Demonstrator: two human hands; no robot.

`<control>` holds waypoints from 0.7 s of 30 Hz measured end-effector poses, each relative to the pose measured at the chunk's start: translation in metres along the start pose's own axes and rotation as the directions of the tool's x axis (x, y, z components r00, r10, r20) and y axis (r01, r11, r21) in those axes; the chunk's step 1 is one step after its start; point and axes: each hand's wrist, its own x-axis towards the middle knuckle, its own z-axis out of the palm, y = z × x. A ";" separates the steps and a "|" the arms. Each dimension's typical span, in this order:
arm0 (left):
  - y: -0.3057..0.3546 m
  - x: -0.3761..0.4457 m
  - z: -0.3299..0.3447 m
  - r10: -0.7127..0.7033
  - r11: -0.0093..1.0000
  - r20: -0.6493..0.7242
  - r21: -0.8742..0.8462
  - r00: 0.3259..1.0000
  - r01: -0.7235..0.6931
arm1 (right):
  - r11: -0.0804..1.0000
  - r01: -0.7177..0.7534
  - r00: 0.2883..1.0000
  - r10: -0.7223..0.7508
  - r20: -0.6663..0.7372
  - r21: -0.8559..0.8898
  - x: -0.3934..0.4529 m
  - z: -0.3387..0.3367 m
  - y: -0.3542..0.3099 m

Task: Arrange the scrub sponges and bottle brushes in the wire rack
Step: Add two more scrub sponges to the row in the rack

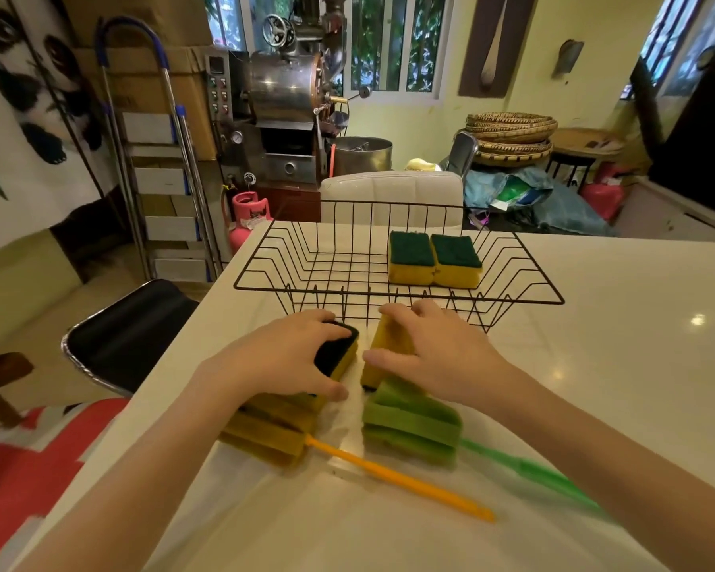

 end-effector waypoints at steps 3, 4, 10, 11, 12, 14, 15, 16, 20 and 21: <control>-0.002 0.000 0.002 -0.005 1.000 0.047 0.015 0.999 0.004 | 0.990 -0.030 0.999 0.032 0.014 -0.135 0.007 0.004 -0.013; -0.002 0.001 0.002 0.000 1.000 0.055 0.026 0.998 -0.002 | 0.987 -0.040 0.999 0.042 0.004 -0.158 0.010 0.006 -0.016; 0.005 0.004 0.001 0.065 0.996 0.020 0.066 0.998 -0.066 | 0.974 -0.100 0.995 0.092 -0.049 -0.201 0.012 0.003 -0.009; 0.006 0.005 0.002 0.074 0.994 0.002 0.084 0.997 -0.074 | 0.972 -0.115 0.993 0.107 -0.048 -0.204 0.011 0.001 -0.004; 0.008 0.007 0.002 0.077 0.991 -0.014 0.108 0.997 -0.075 | 0.972 -0.130 0.991 0.124 -0.043 -0.194 0.010 0.000 0.000; 0.011 0.010 0.002 0.079 0.986 -0.037 0.150 0.996 -0.073 | 0.980 -0.156 0.988 0.154 -0.027 -0.121 0.008 -0.003 0.008; 0.012 0.011 0.002 0.084 0.984 -0.041 0.162 0.996 -0.076 | 0.984 -0.166 0.986 0.164 -0.029 -0.057 0.006 -0.004 0.011; 0.013 0.013 0.001 0.090 0.982 -0.038 0.170 0.995 -0.083 | 0.985 -0.171 0.984 0.172 -0.039 0.029 0.005 -0.004 0.015; 0.015 0.020 -0.002 0.140 0.973 -0.002 0.185 0.990 -0.137 | 0.851 -0.167 0.965 0.243 -0.093 0.499 -0.006 -0.005 0.032; 0.016 0.022 -0.002 0.152 0.973 -0.002 0.178 0.988 -0.149 | 0.788 -0.172 0.960 0.269 -0.080 0.592 -0.009 -0.005 0.037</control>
